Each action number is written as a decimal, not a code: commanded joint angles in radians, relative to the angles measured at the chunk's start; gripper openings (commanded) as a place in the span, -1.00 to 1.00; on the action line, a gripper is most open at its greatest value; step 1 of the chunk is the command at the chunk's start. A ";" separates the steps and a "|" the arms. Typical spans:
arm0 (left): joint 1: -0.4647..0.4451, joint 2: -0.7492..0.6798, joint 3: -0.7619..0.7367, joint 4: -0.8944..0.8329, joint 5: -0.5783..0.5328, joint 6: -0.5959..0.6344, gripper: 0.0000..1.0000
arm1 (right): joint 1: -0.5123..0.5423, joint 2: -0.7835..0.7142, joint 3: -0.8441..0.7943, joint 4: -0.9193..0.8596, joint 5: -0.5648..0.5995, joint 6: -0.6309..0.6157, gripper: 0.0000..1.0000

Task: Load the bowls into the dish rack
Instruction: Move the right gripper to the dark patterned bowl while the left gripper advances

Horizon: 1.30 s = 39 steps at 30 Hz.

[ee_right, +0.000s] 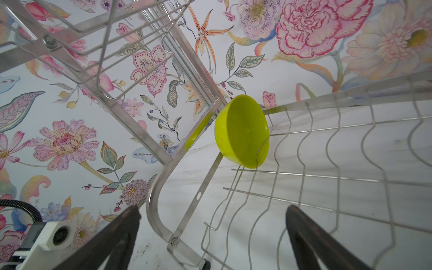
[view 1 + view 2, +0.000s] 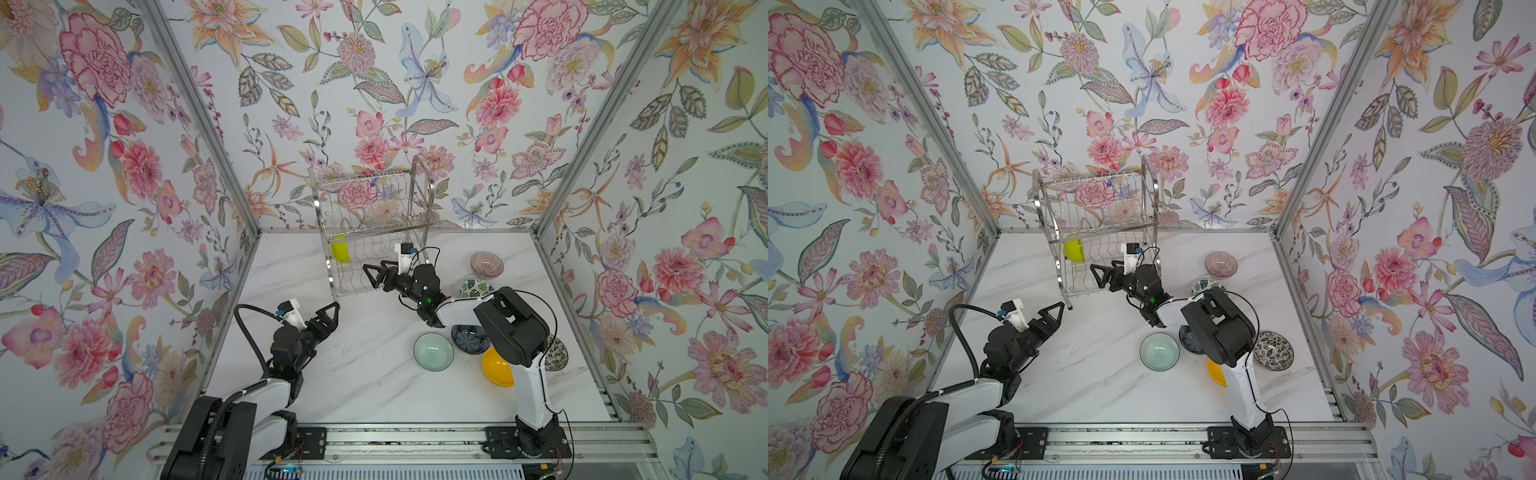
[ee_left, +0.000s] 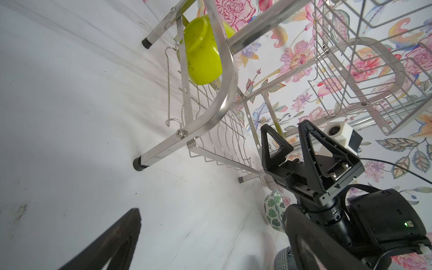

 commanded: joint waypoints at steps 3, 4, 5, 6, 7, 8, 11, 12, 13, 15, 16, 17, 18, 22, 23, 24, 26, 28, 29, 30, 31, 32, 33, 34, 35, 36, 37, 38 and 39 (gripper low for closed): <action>-0.054 -0.096 -0.029 -0.032 -0.077 0.076 0.98 | 0.013 -0.141 -0.111 -0.051 0.113 -0.030 0.97; -0.072 -0.120 -0.023 -0.059 -0.091 0.094 0.98 | 0.013 -0.170 -0.138 -0.073 0.130 -0.030 0.97; -0.094 -0.139 -0.012 -0.091 -0.106 0.116 0.98 | 0.013 -0.196 -0.164 -0.091 0.146 -0.031 0.97; -0.122 -0.166 0.010 -0.144 -0.127 0.146 0.98 | 0.014 -0.229 -0.189 -0.122 0.170 -0.035 0.97; -0.155 -0.185 0.036 -0.200 -0.156 0.179 0.98 | 0.014 -0.264 -0.207 -0.174 0.198 -0.040 0.97; -0.188 -0.197 0.059 -0.239 -0.183 0.207 0.98 | 0.014 -0.295 -0.215 -0.234 0.222 -0.048 0.97; -0.284 -0.191 0.119 -0.295 -0.234 0.256 0.98 | 0.013 -0.399 -0.221 -0.477 0.307 -0.083 0.97; -0.317 -0.174 0.140 -0.310 -0.244 0.270 0.98 | 0.012 -0.435 -0.226 -0.552 0.341 -0.090 0.97; -0.347 -0.153 0.176 -0.326 -0.255 0.286 0.98 | 0.008 -0.468 -0.230 -0.640 0.375 -0.092 0.97; -0.413 -0.109 0.237 -0.355 -0.281 0.327 0.98 | -0.006 -0.536 -0.231 -0.816 0.454 -0.072 0.97; -0.446 -0.085 0.266 -0.364 -0.294 0.351 0.98 | -0.014 -0.573 -0.235 -0.905 0.497 -0.057 0.97; -0.475 -0.059 0.294 -0.367 -0.306 0.368 0.98 | -0.025 -0.602 -0.241 -0.967 0.520 -0.050 0.97; -0.506 -0.029 0.326 -0.367 -0.318 0.384 0.98 | -0.041 -0.636 -0.249 -1.030 0.531 -0.042 0.97; -0.589 0.109 0.451 -0.354 -0.314 0.415 0.98 | -0.130 -0.777 -0.320 -1.208 0.503 0.027 0.97; -0.604 0.139 0.480 -0.348 -0.313 0.420 0.98 | -0.144 -0.811 -0.344 -1.231 0.506 0.033 0.97; -0.620 0.171 0.506 -0.341 -0.309 0.425 0.98 | -0.183 -0.853 -0.370 -1.253 0.506 0.038 0.97; -0.639 0.238 0.551 -0.317 -0.293 0.425 0.98 | -0.233 -0.932 -0.426 -1.284 0.498 0.038 0.97; -0.648 0.284 0.583 -0.297 -0.272 0.417 0.98 | -0.299 -0.982 -0.471 -1.297 0.447 0.038 0.97; -0.652 0.306 0.596 -0.293 -0.267 0.414 0.98 | -0.331 -0.992 -0.486 -1.303 0.414 0.038 0.97; -0.657 0.323 0.609 -0.291 -0.260 0.411 0.98 | -0.363 -0.996 -0.499 -1.310 0.376 0.034 0.97; -0.663 0.337 0.619 -0.289 -0.257 0.409 0.98 | -0.389 -0.993 -0.507 -1.319 0.347 0.030 0.97; -0.669 0.345 0.627 -0.287 -0.256 0.411 0.98 | -0.401 -0.989 -0.513 -1.326 0.335 0.025 0.97; -0.676 0.351 0.633 -0.287 -0.259 0.412 0.98 | -0.408 -0.986 -0.521 -1.330 0.327 0.017 0.94; -0.683 0.357 0.639 -0.284 -0.263 0.415 0.98 | -0.414 -0.982 -0.528 -1.332 0.317 0.013 0.92; -0.687 0.363 0.641 -0.282 -0.266 0.416 0.98 | -0.418 -0.976 -0.537 -1.331 0.304 0.010 0.88; -0.690 0.371 0.642 -0.275 -0.266 0.412 0.98 | -0.425 -0.970 -0.548 -1.324 0.286 0.007 0.83; -0.694 0.379 0.644 -0.267 -0.263 0.407 0.98 | -0.434 -0.964 -0.558 -1.314 0.264 0.005 0.77; -0.698 0.386 0.645 -0.260 -0.260 0.404 0.98 | -0.440 -0.960 -0.569 -1.306 0.244 0.006 0.69; -0.703 0.397 0.647 -0.254 -0.259 0.402 0.98 | -0.451 -0.958 -0.578 -1.296 0.222 0.005 0.61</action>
